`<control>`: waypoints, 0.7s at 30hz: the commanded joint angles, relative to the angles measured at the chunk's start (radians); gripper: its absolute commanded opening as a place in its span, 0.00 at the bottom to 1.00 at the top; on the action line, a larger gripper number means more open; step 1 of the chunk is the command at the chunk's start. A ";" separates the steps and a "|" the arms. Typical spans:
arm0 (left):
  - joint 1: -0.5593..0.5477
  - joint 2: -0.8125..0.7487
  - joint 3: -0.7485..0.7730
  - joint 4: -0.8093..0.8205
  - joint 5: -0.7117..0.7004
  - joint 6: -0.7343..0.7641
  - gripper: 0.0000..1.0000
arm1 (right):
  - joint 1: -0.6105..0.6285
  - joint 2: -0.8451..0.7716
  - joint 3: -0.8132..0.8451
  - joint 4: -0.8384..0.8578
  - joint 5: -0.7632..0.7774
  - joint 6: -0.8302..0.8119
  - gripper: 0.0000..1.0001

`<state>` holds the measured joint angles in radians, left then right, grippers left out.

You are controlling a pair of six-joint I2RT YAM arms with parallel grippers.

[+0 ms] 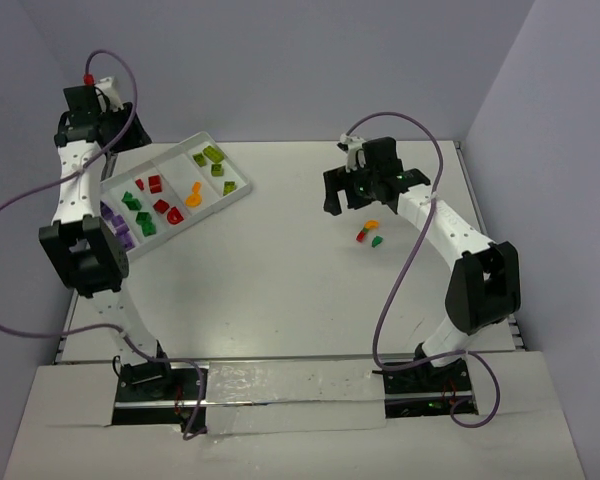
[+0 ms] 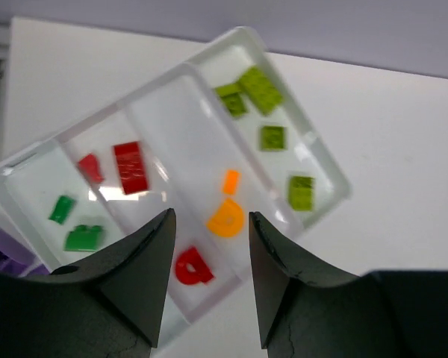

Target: Sort the legos into containers by color

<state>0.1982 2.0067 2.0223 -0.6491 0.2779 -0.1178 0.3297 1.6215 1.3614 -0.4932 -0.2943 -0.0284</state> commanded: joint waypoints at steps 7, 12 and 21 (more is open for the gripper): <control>-0.227 -0.452 -0.448 0.101 0.129 0.028 0.53 | -0.157 -0.052 -0.186 -0.073 0.161 -0.168 0.77; -0.262 -0.491 -0.506 0.091 0.196 0.029 0.53 | -0.199 -0.004 -0.227 -0.080 0.181 -0.291 0.74; -0.272 -0.467 -0.483 0.059 0.261 0.046 0.53 | -0.199 0.122 -0.180 -0.072 0.124 -0.378 0.75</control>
<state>-0.0702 1.5356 1.5040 -0.5880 0.4855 -0.0906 0.1265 1.6877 1.1411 -0.5747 -0.1401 -0.3362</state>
